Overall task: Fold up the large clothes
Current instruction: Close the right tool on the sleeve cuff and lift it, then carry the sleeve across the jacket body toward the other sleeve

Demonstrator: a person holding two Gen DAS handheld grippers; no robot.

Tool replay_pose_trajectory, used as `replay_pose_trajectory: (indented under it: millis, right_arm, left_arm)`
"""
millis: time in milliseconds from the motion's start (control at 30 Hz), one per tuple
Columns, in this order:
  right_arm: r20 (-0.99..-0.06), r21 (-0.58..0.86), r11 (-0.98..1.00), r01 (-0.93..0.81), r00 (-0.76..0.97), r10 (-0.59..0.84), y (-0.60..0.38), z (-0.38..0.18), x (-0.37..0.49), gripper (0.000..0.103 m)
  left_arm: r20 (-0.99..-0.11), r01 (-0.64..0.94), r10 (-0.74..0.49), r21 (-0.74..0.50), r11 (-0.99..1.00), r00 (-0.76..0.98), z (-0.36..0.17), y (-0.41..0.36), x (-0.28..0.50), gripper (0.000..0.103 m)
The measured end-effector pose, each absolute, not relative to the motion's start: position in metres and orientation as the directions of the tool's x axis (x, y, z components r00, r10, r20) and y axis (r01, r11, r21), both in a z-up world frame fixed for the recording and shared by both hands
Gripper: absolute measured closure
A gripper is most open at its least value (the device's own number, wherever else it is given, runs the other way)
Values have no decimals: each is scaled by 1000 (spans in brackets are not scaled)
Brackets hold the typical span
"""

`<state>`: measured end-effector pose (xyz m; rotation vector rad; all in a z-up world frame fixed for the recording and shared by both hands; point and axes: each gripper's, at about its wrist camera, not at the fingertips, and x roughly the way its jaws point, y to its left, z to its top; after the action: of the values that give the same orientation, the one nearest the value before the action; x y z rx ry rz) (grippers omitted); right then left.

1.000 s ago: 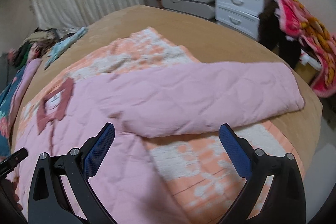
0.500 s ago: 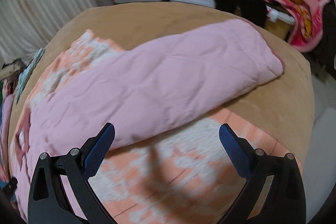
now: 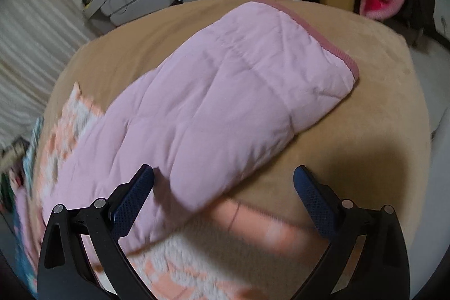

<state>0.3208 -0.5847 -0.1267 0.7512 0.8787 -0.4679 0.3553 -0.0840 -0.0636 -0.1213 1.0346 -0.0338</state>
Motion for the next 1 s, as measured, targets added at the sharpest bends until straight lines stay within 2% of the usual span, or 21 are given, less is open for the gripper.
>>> replay_pose_trajectory:
  millis: [167,233,267,300,333,400,500,700,1000]
  right_arm:
    - [-787,465,593,657,614,-63,-609,-129,332,5]
    - [-777,483,565,669,625,-76,-617,-131,332,17]
    - [-776,481,559,675,625,-87,-618,-131,331,31]
    - [-772,477,560,678,628,-101,-619,-129,329,41]
    - [-765,480,566,671,635,-104,-618,-128,330,44]
    - [-746,491,584,647,658,-102,-616,-122,329,57]
    - [-692,503,643,577,715,-101,-608,-101,328,73]
    - [-606,441,788,429,790,-92,-571,-41,338,80]
    - [-487,323,920,220,873,-37,-496,50,349,81]
  left_arm:
    - [-853,-44,-60,-97,994,518,-63,-76,360,9]
    - [-851,-53,-50,-91,994,523,-61,-70,360,9]
    - [-849,-61,-45,-90,994,526,-60,-65,359,9]
    - [-848,-68,-43,-93,993,529,-58,-61,358,9]
    - [-847,-69,-45,-96,993,529,-57,-58,357,9]
    - [-846,-75,-36,-90,993,533,-54,-52,355,9]
    - [-839,-85,-25,-85,993,543,-47,-44,353,9]
    - [-823,-90,-30,-98,991,568,-25,-32,349,9]
    - [-775,-59,-29,-85,995,631,22,-21,340,9]
